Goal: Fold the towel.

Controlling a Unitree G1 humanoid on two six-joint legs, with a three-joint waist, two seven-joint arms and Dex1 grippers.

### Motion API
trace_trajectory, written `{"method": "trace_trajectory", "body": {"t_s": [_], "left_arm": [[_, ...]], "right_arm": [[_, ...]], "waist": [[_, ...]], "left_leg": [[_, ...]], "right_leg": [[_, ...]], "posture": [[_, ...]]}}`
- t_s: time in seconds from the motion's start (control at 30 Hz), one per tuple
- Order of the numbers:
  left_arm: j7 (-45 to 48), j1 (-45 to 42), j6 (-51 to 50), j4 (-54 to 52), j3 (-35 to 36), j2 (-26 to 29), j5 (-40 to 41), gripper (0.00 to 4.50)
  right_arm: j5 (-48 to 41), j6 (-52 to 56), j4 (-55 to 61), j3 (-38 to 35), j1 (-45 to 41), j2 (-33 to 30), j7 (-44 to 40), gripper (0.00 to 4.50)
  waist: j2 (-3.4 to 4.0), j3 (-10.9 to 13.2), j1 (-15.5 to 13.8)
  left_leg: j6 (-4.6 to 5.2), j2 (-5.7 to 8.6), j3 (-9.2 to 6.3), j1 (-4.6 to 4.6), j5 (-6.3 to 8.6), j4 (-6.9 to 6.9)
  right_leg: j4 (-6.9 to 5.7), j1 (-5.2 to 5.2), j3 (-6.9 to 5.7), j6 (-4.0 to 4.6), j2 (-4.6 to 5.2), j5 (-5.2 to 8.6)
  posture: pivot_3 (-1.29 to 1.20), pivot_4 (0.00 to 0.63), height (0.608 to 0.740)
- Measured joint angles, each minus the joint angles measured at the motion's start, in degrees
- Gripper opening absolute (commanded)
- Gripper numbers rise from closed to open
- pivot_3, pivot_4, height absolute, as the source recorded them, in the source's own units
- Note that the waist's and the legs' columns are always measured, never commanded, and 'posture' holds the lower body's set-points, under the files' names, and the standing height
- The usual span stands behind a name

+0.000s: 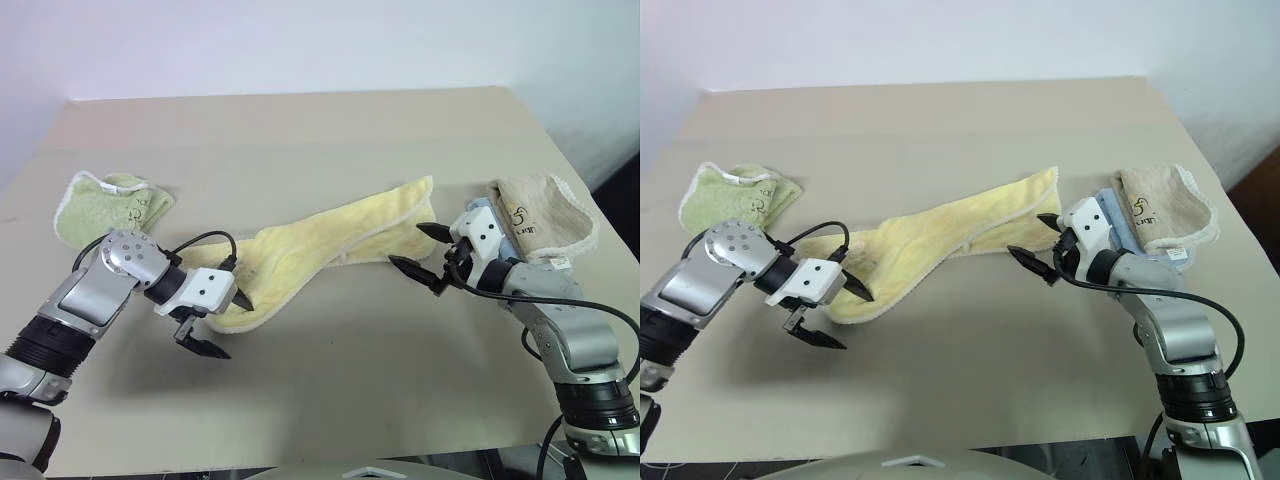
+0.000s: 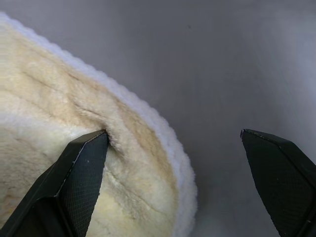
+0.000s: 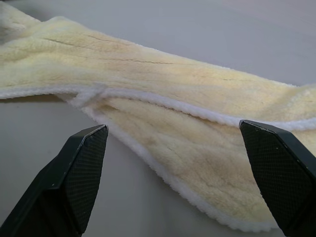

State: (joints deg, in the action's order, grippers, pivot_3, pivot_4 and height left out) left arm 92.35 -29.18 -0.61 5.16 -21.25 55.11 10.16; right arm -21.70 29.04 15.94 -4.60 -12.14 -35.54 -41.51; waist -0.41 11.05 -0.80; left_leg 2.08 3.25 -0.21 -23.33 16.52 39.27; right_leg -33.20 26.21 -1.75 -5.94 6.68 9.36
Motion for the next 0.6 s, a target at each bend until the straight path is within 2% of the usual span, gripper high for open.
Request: {"method": "trace_trajectory", "body": {"t_s": [0.1, 0.43, 0.47, 0.6], "left_arm": [[-0.1, -0.25, 0.02, 0.42, -0.24, -0.17, 0.11, 3.57], [-0.22, -1.01, 1.36, 4.34, 0.18, -2.41, 0.37, 0.19], [-0.15, -1.08, 1.57, 4.88, 0.41, -2.61, 0.45, 0.02], [-0.41, -1.29, 3.01, 8.03, 1.86, -4.0, 0.48, 0.02]], "right_arm": [[-0.13, 0.67, 0.97, -0.83, 0.64, -1.15, -0.04, 4.5], [-1.16, 2.6, 2.61, -2.9, 1.1, -2.72, 0.0, 4.5], [-1.16, 2.7, 2.79, -2.97, 1.22, -2.84, 0.01, 4.5], [-1.18, 2.93, 3.32, -3.05, 1.74, -2.85, 0.07, 4.5]], "waist": [[-0.01, -0.01, 0.1], [-0.01, -0.02, 0.18], [0.0, -0.02, 0.16], [0.0, -0.03, 0.12]], "left_leg": [[0.0, 0.0, 0.0, 0.04, 0.0, 0.01], [0.0, -0.01, 0.01, 0.04, 0.0, 0.01], [0.0, -0.01, 0.01, 0.04, 0.0, 0.01], [0.0, -0.01, 0.01, 0.11, 0.0, 0.03]], "right_leg": [[0.0, -0.03, 0.0, 0.0, 0.0, 0.0], [-0.01, -0.02, 0.02, -0.01, -0.01, -0.01], [-0.01, -0.02, 0.02, -0.01, -0.01, -0.01], [-0.06, -0.08, 0.02, -0.01, -0.01, -0.01]], "posture": [[0.0, 0.15, 0.728], [0.0, 0.15, 0.728], [0.0, 0.15, 0.728], [0.0, 0.15, 0.728]]}}
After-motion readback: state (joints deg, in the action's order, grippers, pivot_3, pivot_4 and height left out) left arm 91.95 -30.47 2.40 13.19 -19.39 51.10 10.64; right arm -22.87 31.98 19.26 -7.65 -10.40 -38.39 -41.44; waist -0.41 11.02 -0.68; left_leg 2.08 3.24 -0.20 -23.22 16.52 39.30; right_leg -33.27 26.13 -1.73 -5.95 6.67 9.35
